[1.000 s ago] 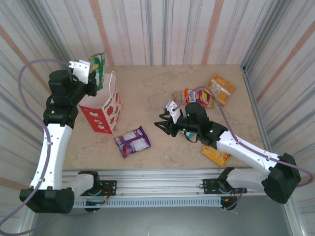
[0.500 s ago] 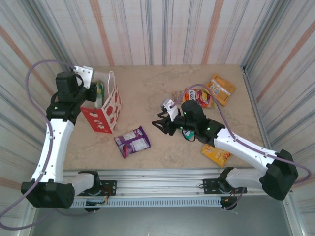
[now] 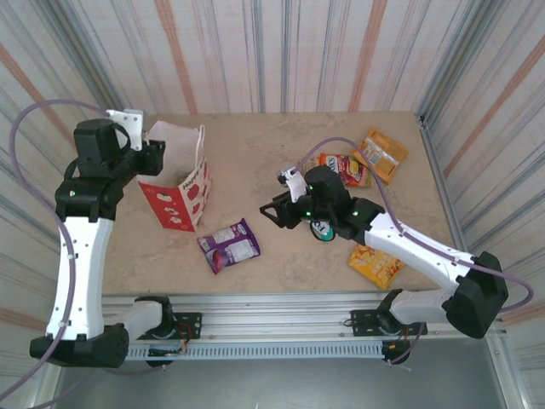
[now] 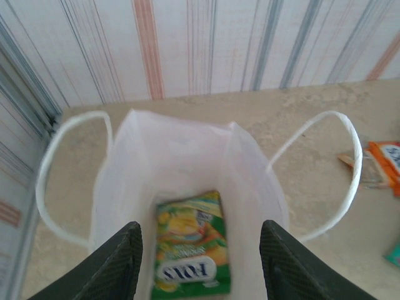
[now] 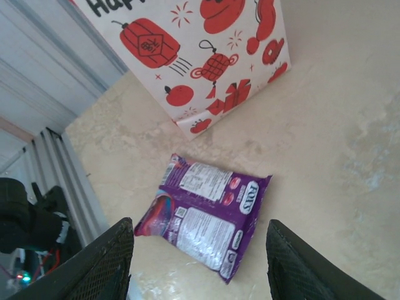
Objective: Place the snacks into the paper bag
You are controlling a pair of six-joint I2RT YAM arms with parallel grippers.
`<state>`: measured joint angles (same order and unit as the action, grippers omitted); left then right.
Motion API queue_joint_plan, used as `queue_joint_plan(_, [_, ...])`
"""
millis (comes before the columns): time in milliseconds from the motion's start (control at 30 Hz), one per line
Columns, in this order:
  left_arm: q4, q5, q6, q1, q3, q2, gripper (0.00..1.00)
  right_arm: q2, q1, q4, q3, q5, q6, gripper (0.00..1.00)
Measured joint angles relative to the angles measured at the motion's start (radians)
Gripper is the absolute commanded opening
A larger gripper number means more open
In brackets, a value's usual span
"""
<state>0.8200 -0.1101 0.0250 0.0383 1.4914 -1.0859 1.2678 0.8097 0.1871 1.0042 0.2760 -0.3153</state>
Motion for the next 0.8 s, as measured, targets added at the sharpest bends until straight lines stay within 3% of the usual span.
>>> queue_joint_plan(467, [0.371,-0.030,-0.174,0.000,-0.009,0.222,0.48,0.175,0.059,0.257,0.093,-0.022,-0.302,0.66])
queue_joint_plan(667, [0.456,-0.048,-0.238,0.000,-0.108,0.325,0.47,0.328,0.083,0.283,0.138,0.008,-0.344,0.59])
queue_joint_plan(800, [0.485,-0.062,-0.271,0.000,-0.165,0.359,0.47,0.422,0.083,0.277,0.161,0.026,-0.352,0.49])
